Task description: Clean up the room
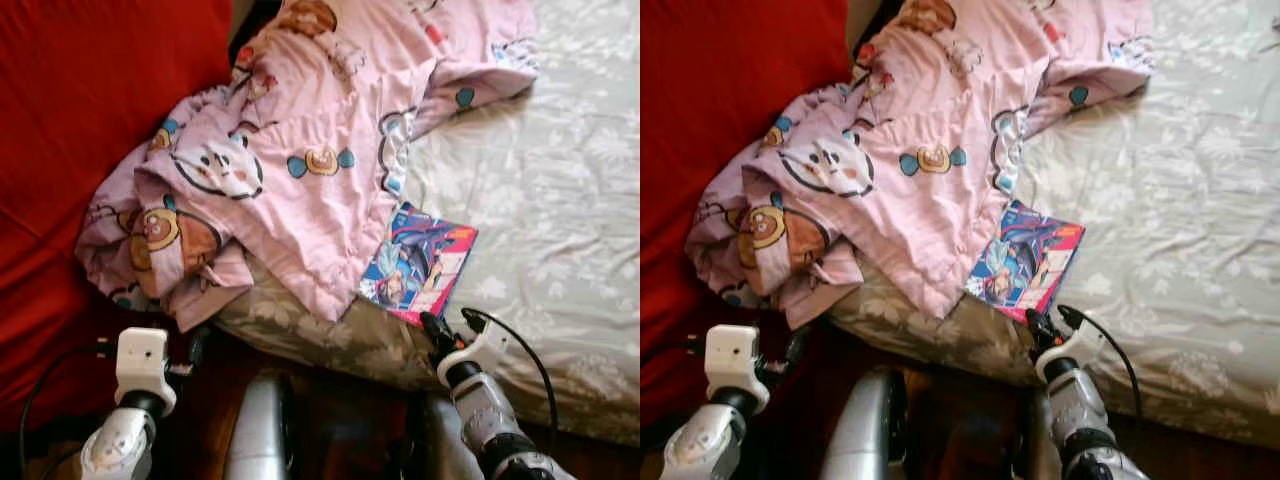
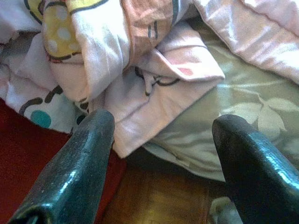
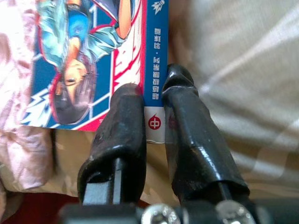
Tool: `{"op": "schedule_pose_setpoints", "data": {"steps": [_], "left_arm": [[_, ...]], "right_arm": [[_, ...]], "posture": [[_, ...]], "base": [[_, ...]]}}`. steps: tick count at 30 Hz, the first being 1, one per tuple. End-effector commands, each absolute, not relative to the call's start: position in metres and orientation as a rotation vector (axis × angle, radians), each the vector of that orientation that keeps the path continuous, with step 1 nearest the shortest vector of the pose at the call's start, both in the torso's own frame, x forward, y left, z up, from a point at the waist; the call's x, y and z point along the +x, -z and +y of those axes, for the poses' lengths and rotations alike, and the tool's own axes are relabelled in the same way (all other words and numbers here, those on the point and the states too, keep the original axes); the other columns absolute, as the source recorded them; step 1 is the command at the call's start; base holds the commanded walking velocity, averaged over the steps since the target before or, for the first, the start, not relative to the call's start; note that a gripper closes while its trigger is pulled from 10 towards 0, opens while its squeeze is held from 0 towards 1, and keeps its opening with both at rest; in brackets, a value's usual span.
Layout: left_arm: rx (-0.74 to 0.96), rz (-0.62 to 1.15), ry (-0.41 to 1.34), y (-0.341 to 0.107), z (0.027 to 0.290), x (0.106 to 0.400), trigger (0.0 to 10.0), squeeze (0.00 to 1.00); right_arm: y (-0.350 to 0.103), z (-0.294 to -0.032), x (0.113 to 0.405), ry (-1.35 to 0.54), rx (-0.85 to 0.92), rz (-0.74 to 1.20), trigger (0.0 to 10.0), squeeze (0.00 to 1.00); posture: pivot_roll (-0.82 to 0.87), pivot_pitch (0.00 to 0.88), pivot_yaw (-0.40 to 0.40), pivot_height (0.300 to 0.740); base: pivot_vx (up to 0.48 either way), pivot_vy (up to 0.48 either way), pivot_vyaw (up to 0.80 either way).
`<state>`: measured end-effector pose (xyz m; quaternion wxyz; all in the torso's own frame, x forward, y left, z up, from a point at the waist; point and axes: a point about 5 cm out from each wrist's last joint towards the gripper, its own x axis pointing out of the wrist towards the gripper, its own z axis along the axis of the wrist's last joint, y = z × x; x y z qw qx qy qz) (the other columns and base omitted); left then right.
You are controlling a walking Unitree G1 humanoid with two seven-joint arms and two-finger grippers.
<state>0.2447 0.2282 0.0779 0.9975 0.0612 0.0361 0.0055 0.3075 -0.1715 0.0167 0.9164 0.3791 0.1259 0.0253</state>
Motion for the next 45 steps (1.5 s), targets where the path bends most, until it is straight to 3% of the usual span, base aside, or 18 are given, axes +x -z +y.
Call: {"op": "schedule_pose_setpoints", "data": {"steps": [1,12,13,21,28,39,45], "left_arm": [[0.142,0.094,-0.037,-0.069,0.233,0.242,10.0,0.0],[0.068,0.03,-0.098,-0.067,0.232,0.258,10.0,0.0],[0.047,0.021,-0.117,-0.067,0.233,0.258,10.0,0.0],[0.005,0.011,-0.151,-0.062,0.233,0.254,10.0,0.0],[-0.036,0.024,-0.146,-0.056,0.233,0.254,10.0,0.0],[-0.018,-0.01,-0.134,-0.063,0.233,0.265,10.0,0.0],[-0.023,-0.01,-0.138,-0.062,0.234,0.264,10.0,0.0]], "right_arm": [[-0.013,-0.175,0.303,-0.033,0.767,0.248,0.0,0.0],[-0.042,-0.203,0.309,-0.003,0.451,0.066,0.0,0.0],[-0.047,-0.205,0.309,-0.015,0.399,0.048,10.0,0.0],[-0.067,-0.208,0.311,-0.03,0.16,-0.042,10.0,0.0],[-0.073,-0.187,0.307,-0.148,0.054,-0.066,10.0,0.0],[-0.063,-0.188,0.294,-0.016,0.088,-0.038,10.0,0.0],[-0.058,-0.192,0.288,0.026,0.092,-0.012,10.0,0.0]], "posture": [[0.19,0.151,0.028,0.605],[0.08,0.008,-0.018,0.605],[0.06,0.0,-0.025,0.605],[0.04,0.0,-0.037,0.605],[0.01,0.0,-0.011,0.605],[0.0,0.0,0.005,0.605],[0.0,0.0,0.008,0.639]], "base": [[0.0,0.0,0.0],[0.0,0.0,0.0],[0.0,0.0,0.0],[0.0,0.0,0.0],[0.0,0.0,0.0],[0.0,0.0,0.0],[0.0,0.0,0.0]]}}
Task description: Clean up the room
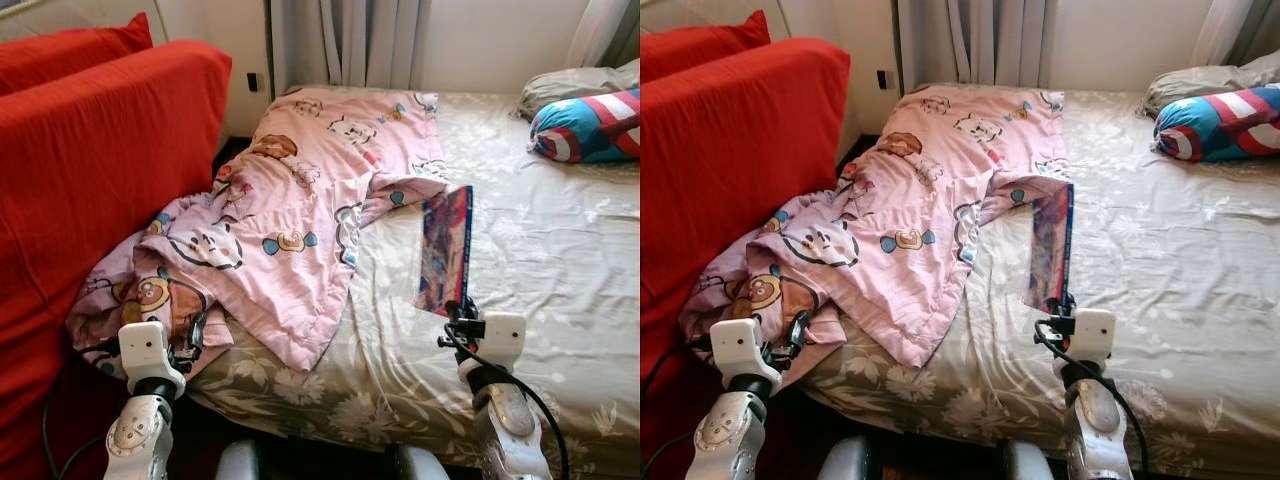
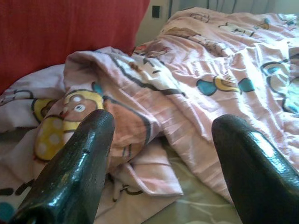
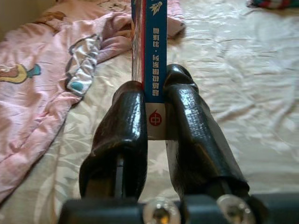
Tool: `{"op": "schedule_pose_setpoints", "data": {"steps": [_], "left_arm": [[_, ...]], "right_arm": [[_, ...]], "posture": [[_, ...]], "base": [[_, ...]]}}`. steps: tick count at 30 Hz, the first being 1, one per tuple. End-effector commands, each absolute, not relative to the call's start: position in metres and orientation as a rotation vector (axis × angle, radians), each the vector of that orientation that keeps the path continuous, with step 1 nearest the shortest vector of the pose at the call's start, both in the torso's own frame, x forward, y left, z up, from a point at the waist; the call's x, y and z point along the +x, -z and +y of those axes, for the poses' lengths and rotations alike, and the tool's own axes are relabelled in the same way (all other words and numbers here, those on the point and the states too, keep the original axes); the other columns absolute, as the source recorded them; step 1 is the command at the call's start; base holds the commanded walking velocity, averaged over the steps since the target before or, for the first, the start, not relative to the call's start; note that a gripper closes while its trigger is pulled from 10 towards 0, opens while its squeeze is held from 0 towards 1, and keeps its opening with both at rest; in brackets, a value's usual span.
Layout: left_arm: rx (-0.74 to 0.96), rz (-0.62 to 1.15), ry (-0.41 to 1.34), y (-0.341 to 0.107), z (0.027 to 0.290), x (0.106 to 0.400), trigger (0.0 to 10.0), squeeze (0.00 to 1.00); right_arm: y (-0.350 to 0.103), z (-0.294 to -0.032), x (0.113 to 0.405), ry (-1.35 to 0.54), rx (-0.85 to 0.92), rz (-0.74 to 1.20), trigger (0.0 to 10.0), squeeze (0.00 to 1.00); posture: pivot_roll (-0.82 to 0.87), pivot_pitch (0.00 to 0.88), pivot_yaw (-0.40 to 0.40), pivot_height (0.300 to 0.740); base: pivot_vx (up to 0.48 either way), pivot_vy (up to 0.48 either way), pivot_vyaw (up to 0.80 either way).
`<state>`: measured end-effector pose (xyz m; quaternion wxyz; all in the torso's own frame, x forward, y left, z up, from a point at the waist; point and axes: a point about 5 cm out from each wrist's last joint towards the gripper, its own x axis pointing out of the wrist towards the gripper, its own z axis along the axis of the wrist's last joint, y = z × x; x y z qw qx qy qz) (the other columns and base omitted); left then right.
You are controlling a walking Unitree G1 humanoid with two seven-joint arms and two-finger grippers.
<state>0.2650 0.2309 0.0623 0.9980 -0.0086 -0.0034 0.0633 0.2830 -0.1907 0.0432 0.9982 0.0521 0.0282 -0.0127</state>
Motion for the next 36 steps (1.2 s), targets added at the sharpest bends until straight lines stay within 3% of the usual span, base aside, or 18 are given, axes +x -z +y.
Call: {"op": "schedule_pose_setpoints", "data": {"steps": [1,14,36], "left_arm": [[-0.023,-0.01,-0.14,-0.061,0.235,0.263,10.0,0.0],[-0.033,-0.02,-0.15,-0.063,0.235,0.267,10.0,0.0],[-0.035,-0.028,-0.145,-0.063,0.234,0.266,10.0,0.0]], "right_arm": [[-0.057,-0.192,0.288,0.028,0.095,-0.008,10.0,0.0],[-0.062,-0.193,0.297,0.032,0.102,-0.006,10.0,0.0],[-0.063,-0.193,0.3,0.046,0.107,-0.002,10.0,0.0]], "posture": [[0.0,0.0,0.008,0.644],[0.01,0.0,-0.007,0.739],[0.01,0.0,-0.008,0.74]], "base": [[0.0,0.0,0.0],[0.0,0.0,0.0],[0.0,0.0,0.0]]}}
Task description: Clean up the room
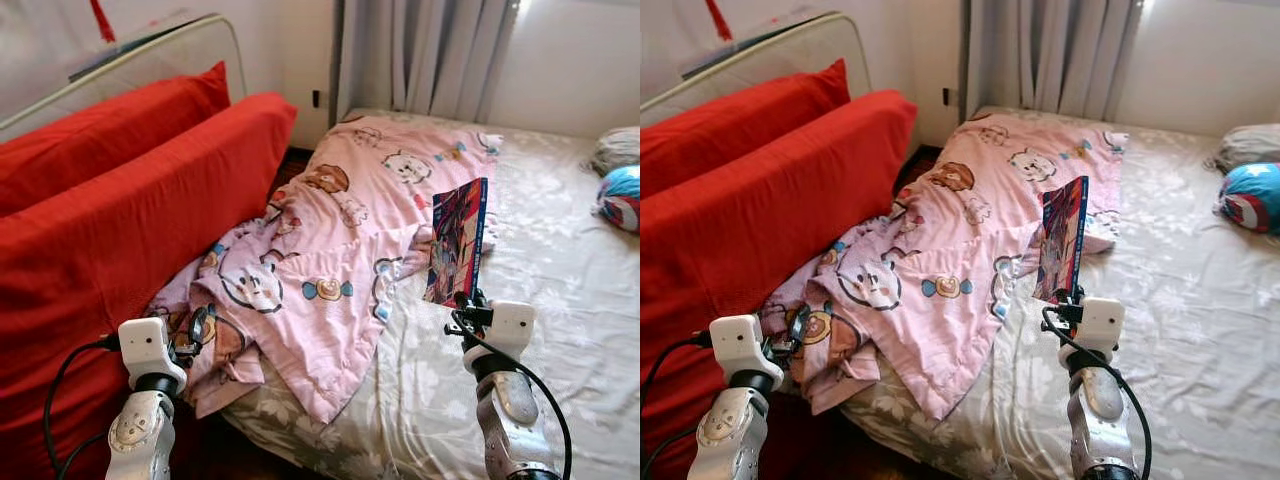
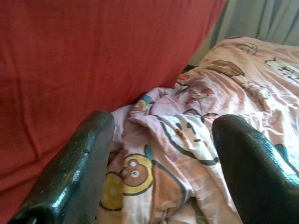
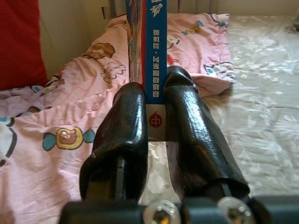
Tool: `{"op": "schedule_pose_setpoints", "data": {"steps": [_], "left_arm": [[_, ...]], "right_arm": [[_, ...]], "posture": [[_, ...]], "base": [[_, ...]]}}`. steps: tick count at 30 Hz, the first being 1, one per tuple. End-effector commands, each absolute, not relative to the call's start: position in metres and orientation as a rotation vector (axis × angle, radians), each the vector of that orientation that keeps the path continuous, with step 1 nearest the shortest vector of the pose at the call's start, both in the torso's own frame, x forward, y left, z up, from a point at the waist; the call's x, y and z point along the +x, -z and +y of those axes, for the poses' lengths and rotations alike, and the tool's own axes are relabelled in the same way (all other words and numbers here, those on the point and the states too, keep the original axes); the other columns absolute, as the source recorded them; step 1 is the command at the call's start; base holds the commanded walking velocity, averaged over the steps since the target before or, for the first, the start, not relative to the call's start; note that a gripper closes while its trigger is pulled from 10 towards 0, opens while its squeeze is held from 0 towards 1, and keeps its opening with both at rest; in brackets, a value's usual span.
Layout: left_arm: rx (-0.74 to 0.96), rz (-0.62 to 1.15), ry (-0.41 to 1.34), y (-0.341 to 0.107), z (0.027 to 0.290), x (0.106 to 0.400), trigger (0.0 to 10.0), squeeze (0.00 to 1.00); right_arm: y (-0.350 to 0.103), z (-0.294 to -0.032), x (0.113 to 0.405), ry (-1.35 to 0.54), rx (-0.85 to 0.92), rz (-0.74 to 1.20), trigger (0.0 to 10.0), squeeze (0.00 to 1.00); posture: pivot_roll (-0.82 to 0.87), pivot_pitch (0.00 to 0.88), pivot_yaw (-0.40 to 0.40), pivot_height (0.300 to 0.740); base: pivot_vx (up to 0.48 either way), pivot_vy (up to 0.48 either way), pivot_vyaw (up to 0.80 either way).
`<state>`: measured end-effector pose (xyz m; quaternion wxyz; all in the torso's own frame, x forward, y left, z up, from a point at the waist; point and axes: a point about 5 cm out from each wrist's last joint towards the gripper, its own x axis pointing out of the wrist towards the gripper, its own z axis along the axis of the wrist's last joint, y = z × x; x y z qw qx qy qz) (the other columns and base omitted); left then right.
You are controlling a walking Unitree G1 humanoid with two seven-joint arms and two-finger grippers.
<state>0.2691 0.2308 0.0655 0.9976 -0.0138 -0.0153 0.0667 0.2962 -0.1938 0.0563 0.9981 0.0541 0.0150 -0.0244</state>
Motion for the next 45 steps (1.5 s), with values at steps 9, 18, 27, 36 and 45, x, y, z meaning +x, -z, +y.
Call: {"op": "schedule_pose_setpoints", "data": {"steps": [9,18,27,36,45], "left_arm": [[-0.034,-0.026,-0.15,-0.0624,0.2336,0.2659,10.0,0.0],[-0.016,-0.029,-0.152,-0.0629,0.2333,0.2675,10.0,0.0],[-0.015,-0.034,-0.161,-0.0631,0.2342,0.2689,10.0,0.0],[-0.012,-0.039,-0.163,-0.0638,0.2351,0.2694,10.0,0.0],[-0.01,-0.042,-0.161,-0.0642,0.2359,0.27,10.0,0.0]], "right_arm": [[-0.0611,-0.1956,0.2993,0.06,0.112,0.019,10.0,0.0],[-0.0598,-0.193,0.3004,0.052,0.121,0.035,10.0,0.0],[-0.0641,-0.1939,0.2997,0.064,0.113,-0.007,10.0,0.0],[-0.0618,-0.1954,0.3004,0.085,0.126,0.014,10.0,0.0],[-0.0621,-0.1933,0.2998,0.087,0.125,-0.001,10.0,0.0]], "posture": [[0.01,0.0,-0.012,0.74],[0.01,0.0,-0.017,0.74],[0.01,0.0,-0.019,0.74],[0.01,0.0,-0.019,0.74],[0.01,0.0,-0.014,0.74]], "base": [[0.0,0.0,-0.06],[0.0,-0.063,-0.73],[0.0,-0.322,-0.25],[0.0,-0.351,-0.43],[0.0,-0.356,-0.15]]}}
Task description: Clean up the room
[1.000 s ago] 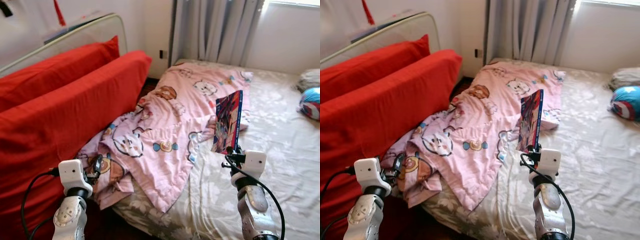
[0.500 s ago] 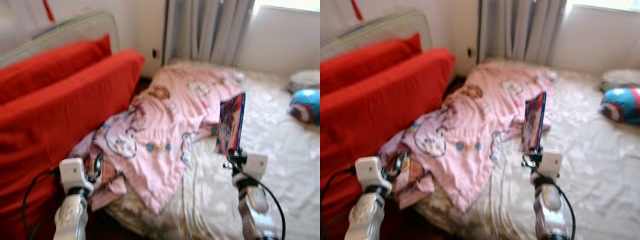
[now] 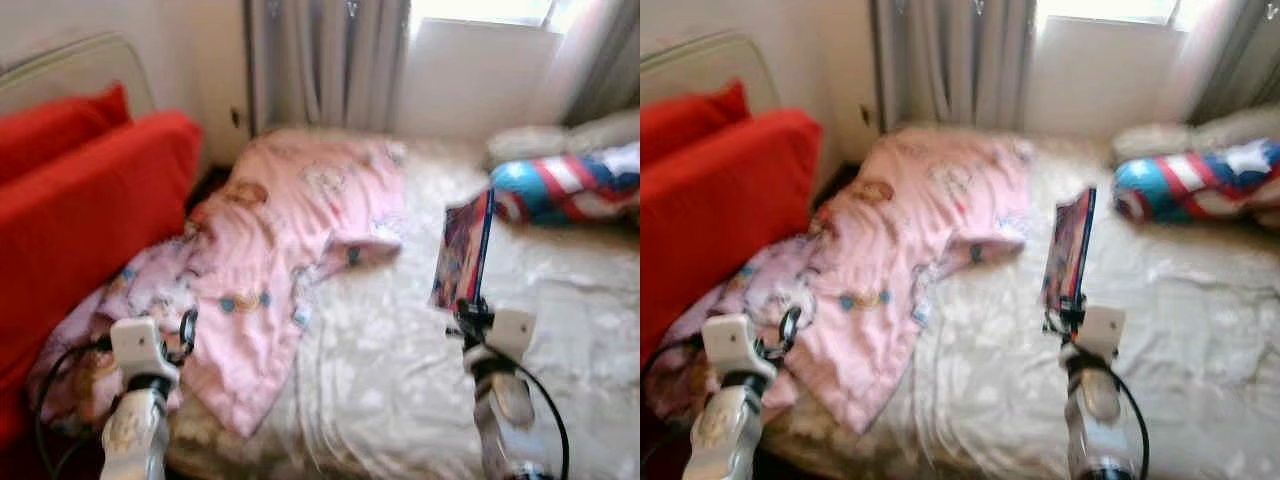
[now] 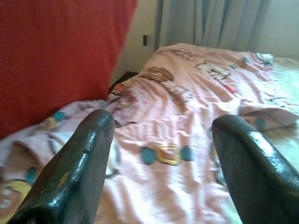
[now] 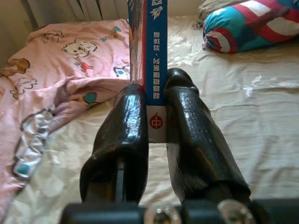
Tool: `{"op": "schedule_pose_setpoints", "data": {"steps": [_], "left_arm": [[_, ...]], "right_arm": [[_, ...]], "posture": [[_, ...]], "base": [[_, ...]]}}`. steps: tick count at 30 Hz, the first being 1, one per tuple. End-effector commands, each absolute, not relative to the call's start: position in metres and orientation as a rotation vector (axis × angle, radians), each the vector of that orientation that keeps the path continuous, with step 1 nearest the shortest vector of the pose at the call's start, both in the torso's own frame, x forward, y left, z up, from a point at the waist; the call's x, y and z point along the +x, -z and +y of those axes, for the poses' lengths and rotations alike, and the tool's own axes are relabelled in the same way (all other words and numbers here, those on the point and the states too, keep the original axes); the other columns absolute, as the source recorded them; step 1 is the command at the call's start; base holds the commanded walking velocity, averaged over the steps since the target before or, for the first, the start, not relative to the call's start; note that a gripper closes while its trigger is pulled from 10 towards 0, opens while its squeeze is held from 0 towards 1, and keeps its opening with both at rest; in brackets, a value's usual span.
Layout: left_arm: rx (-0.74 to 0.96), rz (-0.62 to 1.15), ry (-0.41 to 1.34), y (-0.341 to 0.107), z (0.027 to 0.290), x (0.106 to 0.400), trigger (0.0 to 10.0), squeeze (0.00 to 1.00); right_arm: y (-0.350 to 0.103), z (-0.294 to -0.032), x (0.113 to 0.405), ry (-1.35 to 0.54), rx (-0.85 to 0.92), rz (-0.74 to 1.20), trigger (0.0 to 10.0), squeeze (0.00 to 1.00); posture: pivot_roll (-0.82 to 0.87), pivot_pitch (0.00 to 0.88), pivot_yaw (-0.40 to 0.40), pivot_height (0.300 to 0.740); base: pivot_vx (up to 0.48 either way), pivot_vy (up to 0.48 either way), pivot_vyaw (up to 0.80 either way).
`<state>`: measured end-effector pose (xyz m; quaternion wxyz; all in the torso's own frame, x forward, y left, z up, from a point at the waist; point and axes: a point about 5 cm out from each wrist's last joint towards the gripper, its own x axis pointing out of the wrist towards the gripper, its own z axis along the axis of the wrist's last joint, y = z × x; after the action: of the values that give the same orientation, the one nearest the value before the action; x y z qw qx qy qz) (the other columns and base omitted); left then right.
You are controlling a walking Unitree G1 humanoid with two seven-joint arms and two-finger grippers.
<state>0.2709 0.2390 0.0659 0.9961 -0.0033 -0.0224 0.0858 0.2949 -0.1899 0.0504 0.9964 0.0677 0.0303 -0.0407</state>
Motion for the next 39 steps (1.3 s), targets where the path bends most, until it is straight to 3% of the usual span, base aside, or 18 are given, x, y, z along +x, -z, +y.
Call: {"op": "schedule_pose_setpoints", "data": {"steps": [1,39], "left_arm": [[-0.009,-0.042,-0.161,-0.0643,0.236,0.2701,10.0,0.0],[-0.007,-0.043,-0.145,-0.0642,0.2336,0.2698,10.0,0.0]], "right_arm": [[-0.062,-0.1931,0.2999,0.088,0.125,-0.002,10.0,0.0],[-0.0596,-0.197,0.2981,0.108,0.117,0.004,10.0,0.0]], "posture": [[0.01,0.0,-0.014,0.74],[0.01,0.0,-0.011,0.74]], "base": [[0.0,-0.356,0.0],[0.0,-0.356,0.0]]}}
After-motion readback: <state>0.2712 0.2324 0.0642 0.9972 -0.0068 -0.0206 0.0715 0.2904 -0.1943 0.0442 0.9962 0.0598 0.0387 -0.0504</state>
